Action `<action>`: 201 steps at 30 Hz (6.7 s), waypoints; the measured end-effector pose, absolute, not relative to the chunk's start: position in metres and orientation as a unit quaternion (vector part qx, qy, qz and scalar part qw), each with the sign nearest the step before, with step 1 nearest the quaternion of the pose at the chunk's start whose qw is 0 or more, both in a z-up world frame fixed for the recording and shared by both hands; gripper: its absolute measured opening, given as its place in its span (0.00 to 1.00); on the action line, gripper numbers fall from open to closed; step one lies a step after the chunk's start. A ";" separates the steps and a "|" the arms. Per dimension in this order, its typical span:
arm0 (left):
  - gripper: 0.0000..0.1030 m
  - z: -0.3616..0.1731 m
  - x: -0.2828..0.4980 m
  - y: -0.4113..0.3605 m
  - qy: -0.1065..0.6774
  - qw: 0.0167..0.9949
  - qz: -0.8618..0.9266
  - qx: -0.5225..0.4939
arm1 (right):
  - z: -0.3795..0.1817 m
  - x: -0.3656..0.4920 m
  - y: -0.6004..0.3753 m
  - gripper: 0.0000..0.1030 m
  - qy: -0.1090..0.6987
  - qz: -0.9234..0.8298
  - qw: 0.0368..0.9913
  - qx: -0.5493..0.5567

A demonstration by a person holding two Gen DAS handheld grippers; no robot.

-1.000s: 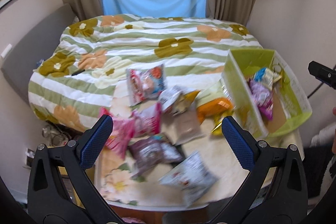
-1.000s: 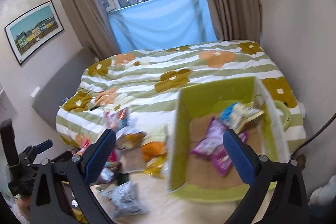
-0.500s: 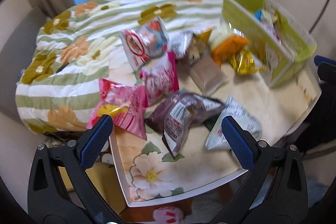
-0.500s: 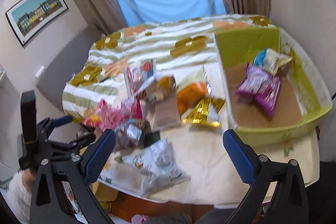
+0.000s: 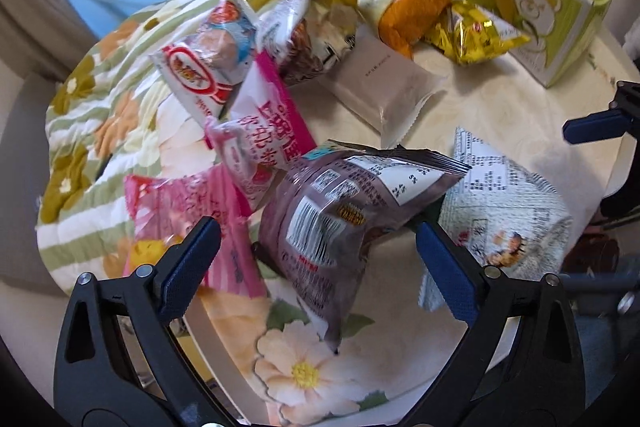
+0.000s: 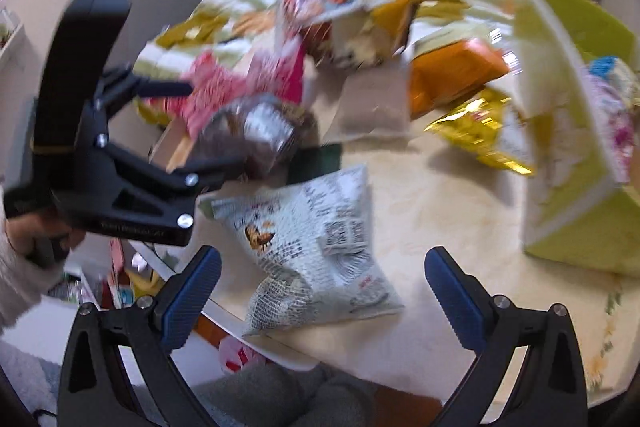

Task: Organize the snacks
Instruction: 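Grasp the brown snack bag with the left gripper while the right grasps a printed white bag, then lower both bags into the yellow box and open both grippers, then move both grippers back toward the pink snack bags, then grasp a pink snack bag with the left gripper while the right grasps another pink bag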

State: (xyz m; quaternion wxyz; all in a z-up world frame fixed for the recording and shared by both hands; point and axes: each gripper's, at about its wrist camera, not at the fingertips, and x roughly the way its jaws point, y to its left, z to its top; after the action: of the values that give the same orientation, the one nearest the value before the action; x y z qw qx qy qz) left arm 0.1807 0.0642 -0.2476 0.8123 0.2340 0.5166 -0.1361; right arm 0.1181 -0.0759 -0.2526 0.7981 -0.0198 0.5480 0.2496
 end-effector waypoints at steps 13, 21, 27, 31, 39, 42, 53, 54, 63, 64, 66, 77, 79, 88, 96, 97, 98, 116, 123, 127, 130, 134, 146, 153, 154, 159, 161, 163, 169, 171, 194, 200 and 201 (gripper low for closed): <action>0.65 -0.274 0.190 0.048 0.521 0.794 -0.152 0.273 | -0.288 0.133 -0.063 0.97 0.571 0.277 0.771 -0.043; 0.62 -0.270 0.187 0.055 0.525 0.796 -0.150 0.262 | -0.294 0.137 -0.059 0.90 0.574 0.284 0.767 -0.037; 0.62 -0.264 0.186 0.065 0.528 0.801 -0.141 0.242 | -0.299 0.137 -0.056 0.70 0.576 0.294 0.762 -0.039; 0.62 -0.257 0.186 0.070 0.528 0.806 -0.138 0.229 | -0.293 0.135 -0.057 0.61 0.572 0.292 0.765 -0.044; 0.62 -0.234 0.179 0.074 0.516 0.822 -0.134 0.198 | -0.273 0.131 -0.074 0.61 0.564 0.265 0.782 -0.030; 0.62 -0.221 0.176 0.076 0.513 0.829 -0.134 0.179 | -0.261 0.127 -0.084 0.61 0.557 0.250 0.792 -0.018; 0.62 -0.125 0.173 0.059 0.454 0.874 -0.126 0.118 | -0.168 0.125 -0.130 0.61 0.496 0.196 0.845 0.023; 0.62 -0.117 0.174 0.054 0.449 0.877 -0.127 0.115 | -0.155 0.127 -0.142 0.61 0.488 0.186 0.852 0.028; 0.62 -0.062 0.196 -0.039 0.402 0.901 -0.146 0.072 | -0.093 0.148 -0.249 0.61 0.438 0.113 0.890 0.060; 0.62 -0.060 0.199 -0.052 0.400 0.902 -0.151 0.068 | -0.090 0.151 -0.262 0.61 0.437 0.106 0.891 0.060; 0.62 -0.058 0.205 -0.077 0.399 0.901 -0.158 0.063 | -0.086 0.154 -0.284 0.61 0.434 0.097 0.894 0.061; 0.62 -0.108 0.247 -0.200 0.442 0.878 -0.183 0.014 | -0.091 0.171 -0.381 0.61 0.434 0.076 0.891 0.105; 0.72 -0.120 0.249 -0.208 0.449 0.876 -0.178 0.008 | -0.093 0.172 -0.392 0.61 0.437 0.078 0.889 0.109; 0.99 -0.132 0.236 -0.208 0.454 0.879 -0.146 -0.016 | -0.109 0.184 -0.409 0.61 0.457 0.097 0.877 0.116; 0.99 -0.138 0.227 -0.179 0.468 0.877 -0.106 -0.031 | -0.134 0.210 -0.398 0.61 0.485 0.126 0.858 0.114; 0.99 -0.139 0.226 -0.176 0.471 0.876 -0.101 -0.031 | -0.138 0.215 -0.397 0.61 0.490 0.127 0.855 0.114; 0.99 -0.141 0.226 -0.174 0.474 0.875 -0.096 -0.030 | -0.141 0.218 -0.396 0.61 0.493 0.129 0.853 0.115; 0.99 -0.148 0.209 -0.149 0.491 0.868 -0.069 -0.033 | -0.151 0.210 -0.385 0.99 0.466 0.127 0.869 0.104; 0.99 -0.133 0.200 -0.148 0.477 0.876 -0.066 -0.031 | -0.138 0.202 -0.378 0.99 0.460 0.145 0.871 0.096; 0.99 -0.116 0.188 -0.139 0.465 0.883 -0.055 -0.034 | -0.122 0.197 -0.365 0.99 0.454 0.163 0.872 0.080; 0.99 -0.104 0.177 -0.128 0.457 0.888 -0.041 -0.035 | -0.105 0.192 -0.354 0.99 0.436 0.173 0.880 0.070; 0.99 -0.089 0.160 -0.099 0.443 0.895 -0.018 -0.043 | -0.085 0.186 -0.334 0.99 0.416 0.194 0.885 0.073; 0.99 -0.073 0.134 0.039 0.423 0.905 0.024 -0.051 | -0.066 0.169 -0.225 0.99 0.384 0.209 0.897 0.070; 0.99 -0.089 0.140 0.129 0.435 0.899 0.027 -0.043 | -0.088 0.170 -0.142 0.99 0.406 0.222 0.882 0.084; 0.99 -0.094 0.143 0.141 0.439 0.897 0.026 -0.041 | -0.092 0.171 -0.134 0.99 0.410 0.222 0.881 0.086; 0.99 -0.125 0.159 0.189 0.462 0.886 0.002 -0.039 | -0.118 0.175 -0.092 0.99 0.430 0.215 0.871 0.101; 0.99 -0.139 0.167 0.203 0.473 0.880 -0.012 -0.039 | -0.130 0.177 -0.075 0.99 0.438 0.206 0.869 0.102; 0.99 -0.154 0.175 0.214 0.484 0.874 -0.026 -0.037 | -0.147 0.179 -0.061 0.99 0.450 0.197 0.864 0.109; 0.99 -0.195 0.197 0.226 0.505 0.860 -0.063 -0.020 | -0.188 0.187 -0.031 0.99 0.472 0.185 0.851 0.135; 0.99 -0.206 0.206 0.225 0.511 0.857 -0.064 -0.013 | -0.196 0.191 -0.022 0.99 0.475 0.183 0.851 0.134; 0.82 -0.265 0.250 0.201 0.534 0.843 -0.039 0.041 | -0.272 0.250 0.021 0.88 0.495 0.213 0.835 0.110; 0.66 -0.270 0.252 0.205 0.540 0.841 -0.032 0.033 | -0.282 0.258 0.027 0.86 0.500 0.218 0.830 0.114; 0.64 -0.270 0.251 0.205 0.540 0.841 -0.030 0.031 | -0.283 0.259 0.028 0.85 0.501 0.218 0.830 0.113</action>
State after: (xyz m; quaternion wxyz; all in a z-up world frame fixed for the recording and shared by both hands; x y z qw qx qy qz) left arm 0.2515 0.2052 -0.2703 0.8406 0.0312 0.5400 -0.0296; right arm 0.2589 0.0280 -0.2829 0.8297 0.1127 0.5013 0.2184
